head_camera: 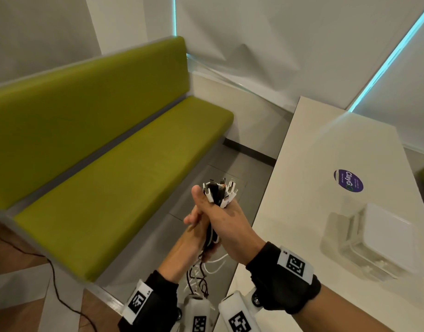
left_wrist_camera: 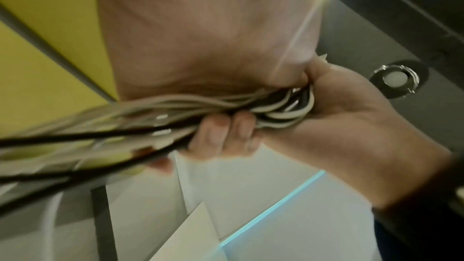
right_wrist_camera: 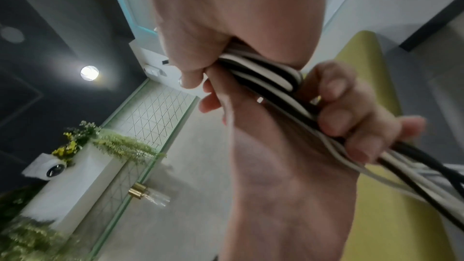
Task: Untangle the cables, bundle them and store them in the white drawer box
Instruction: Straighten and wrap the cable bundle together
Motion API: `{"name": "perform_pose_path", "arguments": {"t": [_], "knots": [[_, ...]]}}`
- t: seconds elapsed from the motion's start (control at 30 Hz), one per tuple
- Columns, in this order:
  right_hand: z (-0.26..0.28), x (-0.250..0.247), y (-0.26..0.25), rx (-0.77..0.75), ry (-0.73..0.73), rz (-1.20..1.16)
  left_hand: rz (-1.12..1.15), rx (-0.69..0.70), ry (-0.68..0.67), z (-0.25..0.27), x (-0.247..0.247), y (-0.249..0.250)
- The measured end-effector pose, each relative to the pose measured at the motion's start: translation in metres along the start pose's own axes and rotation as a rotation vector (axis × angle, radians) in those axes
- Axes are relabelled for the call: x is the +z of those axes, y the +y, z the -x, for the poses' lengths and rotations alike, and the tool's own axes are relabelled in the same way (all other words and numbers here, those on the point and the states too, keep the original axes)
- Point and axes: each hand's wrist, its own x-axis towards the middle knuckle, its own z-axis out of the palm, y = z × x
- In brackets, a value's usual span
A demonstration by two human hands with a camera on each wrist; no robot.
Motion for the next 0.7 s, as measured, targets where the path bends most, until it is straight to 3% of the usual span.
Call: {"name": "perform_pose_path", "arguments": {"t": [0.13,0.23,0.53,0.7], "knots": [[-0.004,-0.001,-0.005,0.073,0.044,-0.283,0.146,0.106,0.165,-0.002,0.006,-0.016],[-0.009,-0.007,-0.003,0.128,0.126,-0.341,0.188,0.162,0.094,0.001,0.008,-0.022],[-0.013,-0.005,-0.005,0.154,0.117,-0.39,-0.036,0.183,0.119,-0.009,0.003,-0.026],[-0.013,-0.014,-0.005,0.221,0.125,-0.506,-0.272,0.221,0.073,-0.001,0.003,-0.026]]}}
